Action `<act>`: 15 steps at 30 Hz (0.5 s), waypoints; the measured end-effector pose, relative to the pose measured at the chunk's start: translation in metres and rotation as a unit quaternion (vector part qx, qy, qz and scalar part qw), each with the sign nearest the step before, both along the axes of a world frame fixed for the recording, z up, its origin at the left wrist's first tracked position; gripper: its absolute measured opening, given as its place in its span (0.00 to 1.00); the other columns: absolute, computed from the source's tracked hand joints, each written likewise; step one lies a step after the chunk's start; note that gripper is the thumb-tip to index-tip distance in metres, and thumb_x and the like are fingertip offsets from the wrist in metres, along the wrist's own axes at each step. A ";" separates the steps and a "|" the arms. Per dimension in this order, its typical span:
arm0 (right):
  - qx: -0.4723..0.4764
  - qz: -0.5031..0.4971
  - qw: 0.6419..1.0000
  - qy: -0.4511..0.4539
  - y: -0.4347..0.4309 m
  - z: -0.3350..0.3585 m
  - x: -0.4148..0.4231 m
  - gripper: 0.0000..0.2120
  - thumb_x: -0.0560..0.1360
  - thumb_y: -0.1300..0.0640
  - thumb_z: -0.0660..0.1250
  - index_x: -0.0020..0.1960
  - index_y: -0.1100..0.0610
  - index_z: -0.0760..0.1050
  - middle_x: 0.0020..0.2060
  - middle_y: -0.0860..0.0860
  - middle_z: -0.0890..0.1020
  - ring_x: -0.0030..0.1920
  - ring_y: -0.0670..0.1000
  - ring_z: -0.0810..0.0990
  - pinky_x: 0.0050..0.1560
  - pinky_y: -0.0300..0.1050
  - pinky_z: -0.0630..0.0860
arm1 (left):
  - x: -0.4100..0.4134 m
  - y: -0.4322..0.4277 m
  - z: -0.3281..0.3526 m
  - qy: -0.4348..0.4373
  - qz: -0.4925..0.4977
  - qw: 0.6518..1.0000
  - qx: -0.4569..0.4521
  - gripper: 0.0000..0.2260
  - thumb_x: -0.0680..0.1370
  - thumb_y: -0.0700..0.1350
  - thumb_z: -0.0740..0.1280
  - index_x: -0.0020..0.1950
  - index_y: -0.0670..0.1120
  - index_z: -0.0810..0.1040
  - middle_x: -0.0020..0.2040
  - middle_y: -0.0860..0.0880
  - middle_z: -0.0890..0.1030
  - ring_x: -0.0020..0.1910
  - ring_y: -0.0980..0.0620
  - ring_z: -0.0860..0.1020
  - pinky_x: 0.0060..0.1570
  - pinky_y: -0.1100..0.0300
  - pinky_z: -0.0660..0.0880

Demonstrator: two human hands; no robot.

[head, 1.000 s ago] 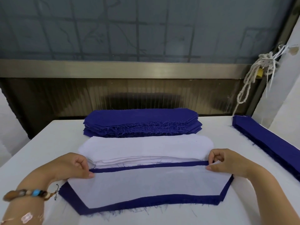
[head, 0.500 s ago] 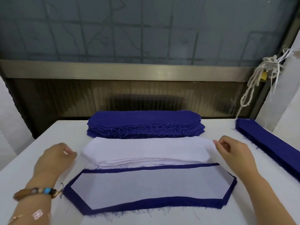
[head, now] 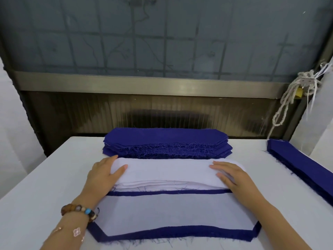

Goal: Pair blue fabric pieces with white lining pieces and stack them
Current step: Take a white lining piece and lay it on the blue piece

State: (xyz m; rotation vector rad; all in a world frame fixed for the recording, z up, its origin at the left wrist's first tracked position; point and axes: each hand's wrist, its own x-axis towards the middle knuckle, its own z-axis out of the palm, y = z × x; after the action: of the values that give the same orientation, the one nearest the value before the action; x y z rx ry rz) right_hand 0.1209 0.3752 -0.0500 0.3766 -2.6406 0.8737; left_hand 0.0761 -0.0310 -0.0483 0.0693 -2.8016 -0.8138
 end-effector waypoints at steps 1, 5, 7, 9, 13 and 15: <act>-0.008 0.000 1.000 0.000 0.000 0.000 0.000 0.14 0.79 0.56 0.63 0.62 0.45 0.77 0.61 0.37 0.76 0.64 0.35 0.70 0.66 0.28 0.60 | -0.002 -0.001 0.000 0.003 0.009 1.000 0.003 0.27 0.78 0.59 0.63 0.74 0.48 0.67 0.71 0.46 0.71 0.67 0.44 0.69 0.66 0.50 0.65; -0.040 0.001 0.999 0.006 -0.001 0.002 -0.001 0.12 0.78 0.58 0.66 0.58 0.47 0.79 0.58 0.36 0.77 0.61 0.31 0.69 0.62 0.23 0.59 | -0.006 -0.003 0.001 0.061 0.032 0.997 -0.029 0.28 0.74 0.61 0.68 0.71 0.51 0.71 0.67 0.48 0.74 0.64 0.46 0.71 0.63 0.48 0.67; -0.058 0.001 0.998 0.009 -0.001 0.002 -0.001 0.11 0.77 0.59 0.67 0.56 0.48 0.80 0.57 0.37 0.78 0.61 0.32 0.71 0.61 0.23 0.61 | -0.006 -0.004 0.003 0.099 0.033 0.994 -0.045 0.26 0.73 0.60 0.70 0.68 0.52 0.74 0.65 0.49 0.76 0.63 0.46 0.73 0.62 0.49 0.67; -0.079 -0.002 0.997 0.010 -0.001 0.001 -0.001 0.10 0.76 0.60 0.68 0.54 0.49 0.81 0.56 0.38 0.79 0.59 0.33 0.72 0.60 0.23 0.62 | -0.005 -0.003 0.005 0.134 0.031 0.989 -0.046 0.21 0.73 0.56 0.72 0.64 0.51 0.77 0.61 0.49 0.79 0.59 0.47 0.75 0.60 0.49 0.68; -0.113 -0.012 0.993 -0.002 0.000 0.000 -0.002 0.09 0.75 0.60 0.70 0.49 0.47 0.81 0.55 0.39 0.80 0.58 0.37 0.75 0.60 0.30 0.66 | -0.001 -0.004 0.010 0.193 0.022 0.980 -0.035 0.11 0.73 0.43 0.74 0.55 0.49 0.80 0.47 0.49 0.81 0.47 0.48 0.77 0.51 0.50 0.74; -0.121 -0.015 0.992 -0.006 0.000 0.000 -0.003 0.09 0.75 0.60 0.70 0.48 0.46 0.81 0.54 0.38 0.80 0.57 0.37 0.76 0.60 0.31 0.67 | 0.001 -0.006 0.009 0.219 0.013 0.976 -0.008 0.08 0.73 0.39 0.74 0.49 0.48 0.80 0.41 0.51 0.80 0.41 0.51 0.77 0.45 0.54 0.75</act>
State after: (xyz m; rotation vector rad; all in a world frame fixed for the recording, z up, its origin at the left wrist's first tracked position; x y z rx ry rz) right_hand 0.1183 0.3748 -0.0501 0.2685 -2.5051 1.1734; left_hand 0.0766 -0.0366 -0.0389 -0.0676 -2.3852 -0.7008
